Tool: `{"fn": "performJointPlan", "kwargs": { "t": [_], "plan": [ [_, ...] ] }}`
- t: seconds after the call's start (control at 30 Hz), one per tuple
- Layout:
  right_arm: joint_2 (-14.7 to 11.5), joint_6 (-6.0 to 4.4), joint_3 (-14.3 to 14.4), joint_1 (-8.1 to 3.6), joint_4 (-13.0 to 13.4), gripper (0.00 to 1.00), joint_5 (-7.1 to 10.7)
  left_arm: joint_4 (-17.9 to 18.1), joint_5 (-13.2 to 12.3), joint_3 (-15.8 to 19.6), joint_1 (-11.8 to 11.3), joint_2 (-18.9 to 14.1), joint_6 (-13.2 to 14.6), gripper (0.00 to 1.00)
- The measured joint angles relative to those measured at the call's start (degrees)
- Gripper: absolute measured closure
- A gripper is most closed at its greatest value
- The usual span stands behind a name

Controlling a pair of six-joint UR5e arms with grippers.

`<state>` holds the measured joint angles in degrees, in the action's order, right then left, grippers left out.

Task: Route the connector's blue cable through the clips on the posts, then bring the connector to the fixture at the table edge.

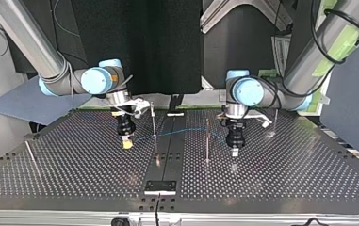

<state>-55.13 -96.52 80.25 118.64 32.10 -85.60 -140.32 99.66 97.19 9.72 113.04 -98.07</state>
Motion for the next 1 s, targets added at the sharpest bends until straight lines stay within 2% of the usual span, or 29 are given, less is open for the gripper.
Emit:
{"fn": "performJointPlan", "kwargs": {
  "t": [0.17,0.43,0.5,0.53,0.6,0.63,0.7,0.77,0.8,0.83,0.87,0.9,0.93,0.97,1.0],
  "plan": [
    [0.0,0.0,0.0,-0.14,-0.2,1.0,0.07,-1.7,0.5,-1.3,0.0,1.6,-0.2,1.0],
    [0.0,0.0,0.0,-0.28,-0.2,1.0,0.08,-2.1,1.1,-1.5,-0.1,1.9,-0.6,1.0],
    [0.0,0.0,0.0,-0.29,-0.2,1.0,0.08,-2.2,1.2,-1.5,0.0,1.9,-0.5,0.89],
    [0.1,0.0,0.0,-0.29,-0.2,1.0,0.08,-2.2,1.2,-1.5,0.0,1.9,-0.4,0.89],
    [0.1,0.0,0.0,-0.31,-0.3,1.0,0.08,-2.2,1.2,-1.5,0.1,1.9,0.1,0.64],
    [0.1,0.0,0.0,-0.31,-0.3,1.0,0.08,-2.3,1.2,-1.5,0.2,2.0,0.4,0.64],
    [0.1,0.01,0.0,-0.31,-0.3,1.0,0.08,-2.5,1.2,-1.5,0.2,2.0,1.0,0.52],
    [0.1,0.04,0.0,-0.31,-0.3,1.0,0.08,-2.8,1.2,-1.5,0.3,2.0,1.5,0.48],
    [0.1,0.05,0.0,-0.31,-0.3,1.0,0.08,-3.0,1.2,-1.5,0.3,2.0,1.7,0.39],
    [0.1,0.06,0.0,-0.3,-0.3,1.0,0.08,-3.3,1.1,-1.5,0.3,2.0,1.8,0.39],
    [0.1,0.07,0.0,-0.3,-0.3,1.0,0.08,-3.6,1.1,-1.5,0.3,2.0,1.8,0.32],
    [0.1,0.08,0.0,-0.3,-0.4,1.0,0.08,-3.7,0.9,-1.5,0.2,2.0,1.8,0.16],
    [0.1,0.08,0.0,-0.3,-0.4,1.0,0.08,-3.9,0.8,-1.5,0.2,2.0,1.8,0.16],
    [0.1,0.08,0.0,-0.3,-0.4,1.0,0.08,-4.1,0.7,-1.5,0.1,2.0,1.8,0.0],
    [0.1,0.09,0.0,-0.3,-0.4,1.0,0.08,-4.2,0.6,-1.5,0.0,2.0,1.8,0.0]
  ]
}}
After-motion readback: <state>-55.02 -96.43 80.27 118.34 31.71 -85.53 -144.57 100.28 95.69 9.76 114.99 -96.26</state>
